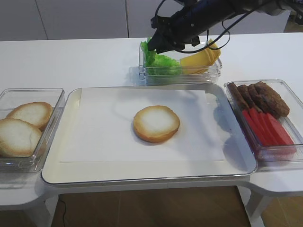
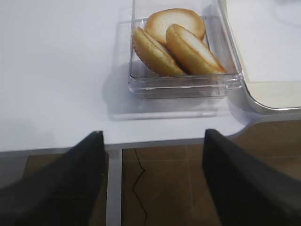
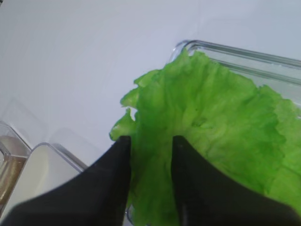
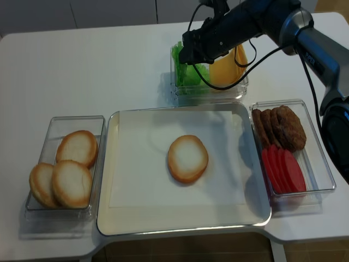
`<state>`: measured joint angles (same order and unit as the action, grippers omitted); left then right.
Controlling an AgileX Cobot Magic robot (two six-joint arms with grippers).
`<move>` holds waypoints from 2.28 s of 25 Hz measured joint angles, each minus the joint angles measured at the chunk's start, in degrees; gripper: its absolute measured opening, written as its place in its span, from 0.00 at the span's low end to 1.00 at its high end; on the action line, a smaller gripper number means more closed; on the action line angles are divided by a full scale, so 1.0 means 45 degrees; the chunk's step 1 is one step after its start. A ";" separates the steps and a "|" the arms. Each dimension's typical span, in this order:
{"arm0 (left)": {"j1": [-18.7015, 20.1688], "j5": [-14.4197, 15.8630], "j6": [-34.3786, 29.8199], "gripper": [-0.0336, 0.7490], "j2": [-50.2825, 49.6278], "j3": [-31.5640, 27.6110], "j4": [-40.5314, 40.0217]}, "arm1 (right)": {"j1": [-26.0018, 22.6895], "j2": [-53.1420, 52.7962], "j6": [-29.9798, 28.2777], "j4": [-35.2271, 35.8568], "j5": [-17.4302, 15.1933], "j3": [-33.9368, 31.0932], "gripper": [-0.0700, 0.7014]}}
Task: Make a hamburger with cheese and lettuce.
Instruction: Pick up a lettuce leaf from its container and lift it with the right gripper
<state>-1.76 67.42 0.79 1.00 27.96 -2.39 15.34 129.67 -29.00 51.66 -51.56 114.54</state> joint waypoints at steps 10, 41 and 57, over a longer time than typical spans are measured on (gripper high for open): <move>0.0000 0.0000 0.0000 0.65 0.0000 0.0000 0.0000 | -0.0341 0.0000 0.0027 0.0409 0.0000 0.0000 0.38; 0.0000 0.0000 0.0000 0.65 0.0000 0.0000 0.0000 | -0.0280 0.0054 0.0027 0.0413 0.0000 0.0020 0.35; 0.0000 0.0000 0.0000 0.65 0.0000 0.0000 0.0000 | -0.0143 0.0234 0.0082 0.0436 -0.0149 0.0020 0.11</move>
<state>-1.76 67.42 0.79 1.00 27.96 -2.39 14.69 130.72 -28.64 53.62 -52.23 114.63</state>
